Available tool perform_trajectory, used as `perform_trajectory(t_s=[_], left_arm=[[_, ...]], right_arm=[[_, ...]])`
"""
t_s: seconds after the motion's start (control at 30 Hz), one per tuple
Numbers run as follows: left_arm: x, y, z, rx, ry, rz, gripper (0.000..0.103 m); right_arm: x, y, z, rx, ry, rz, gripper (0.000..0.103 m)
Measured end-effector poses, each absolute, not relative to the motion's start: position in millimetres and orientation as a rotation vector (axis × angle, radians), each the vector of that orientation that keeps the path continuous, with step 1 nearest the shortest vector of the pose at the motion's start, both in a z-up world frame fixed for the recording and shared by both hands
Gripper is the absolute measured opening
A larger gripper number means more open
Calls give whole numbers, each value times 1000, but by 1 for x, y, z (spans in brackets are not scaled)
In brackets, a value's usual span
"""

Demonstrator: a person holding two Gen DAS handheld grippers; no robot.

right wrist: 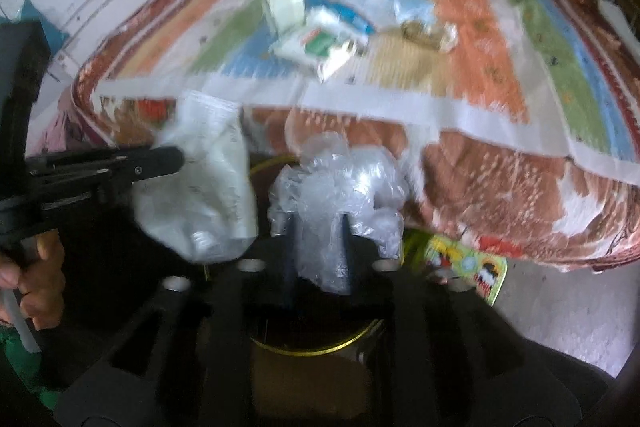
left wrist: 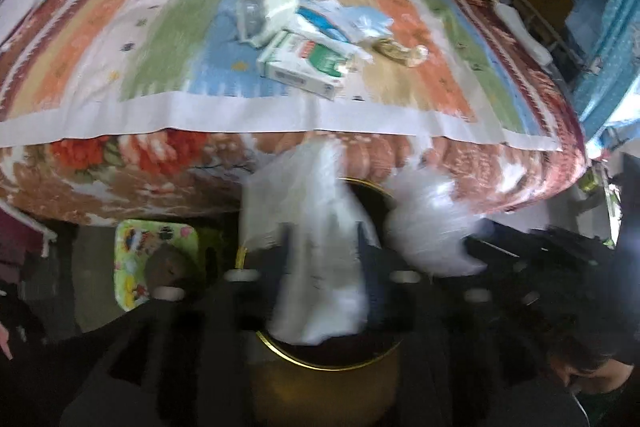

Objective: Collect trash
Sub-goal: 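Carry both bags to the bin and open both tools to drop them, then reach the left tool to the clear cup while the right reaches the gold wrapper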

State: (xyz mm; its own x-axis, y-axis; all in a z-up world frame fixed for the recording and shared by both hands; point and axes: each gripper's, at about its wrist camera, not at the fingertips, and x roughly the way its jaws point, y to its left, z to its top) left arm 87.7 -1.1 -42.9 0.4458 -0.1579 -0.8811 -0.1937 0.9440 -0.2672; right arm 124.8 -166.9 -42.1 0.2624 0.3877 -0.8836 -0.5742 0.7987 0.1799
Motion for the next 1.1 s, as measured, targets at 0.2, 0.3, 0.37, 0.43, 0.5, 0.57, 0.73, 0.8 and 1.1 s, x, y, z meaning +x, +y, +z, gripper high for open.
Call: perform_trajectory(t_s=[0.2,0.3,0.37,0.43,0.5,0.57,0.73,0.8,1.1], left_arm=[[87,2,-38,-357,1094,52,44],[87,8,-35,-376,1074,65,47],[87,13,-33,-400,1061,73,50],[87,19,-31,-419,1051,82,52],[86,27,-28,-449,1034,94,55],[85,33,-25,-476,1023,81,61],[88,52,-20,-586,1002,23,69],[92,59,-16,-571,989,63,70],[123,82,-13,-618,991,115,94]], right_arm=[[127,-172,-40,-152,1125,650,46],[128,-171,-37,-147,1116,654,52],[128,-170,-36,-147,1110,655,52],[128,-169,-35,-149,1102,661,54],[128,-168,-33,-149,1093,672,59],[127,-167,-30,-146,1079,686,62],[133,-166,-26,-128,1070,704,67],[136,-161,-25,-141,1065,715,69],[161,-145,-11,-162,1007,718,87]])
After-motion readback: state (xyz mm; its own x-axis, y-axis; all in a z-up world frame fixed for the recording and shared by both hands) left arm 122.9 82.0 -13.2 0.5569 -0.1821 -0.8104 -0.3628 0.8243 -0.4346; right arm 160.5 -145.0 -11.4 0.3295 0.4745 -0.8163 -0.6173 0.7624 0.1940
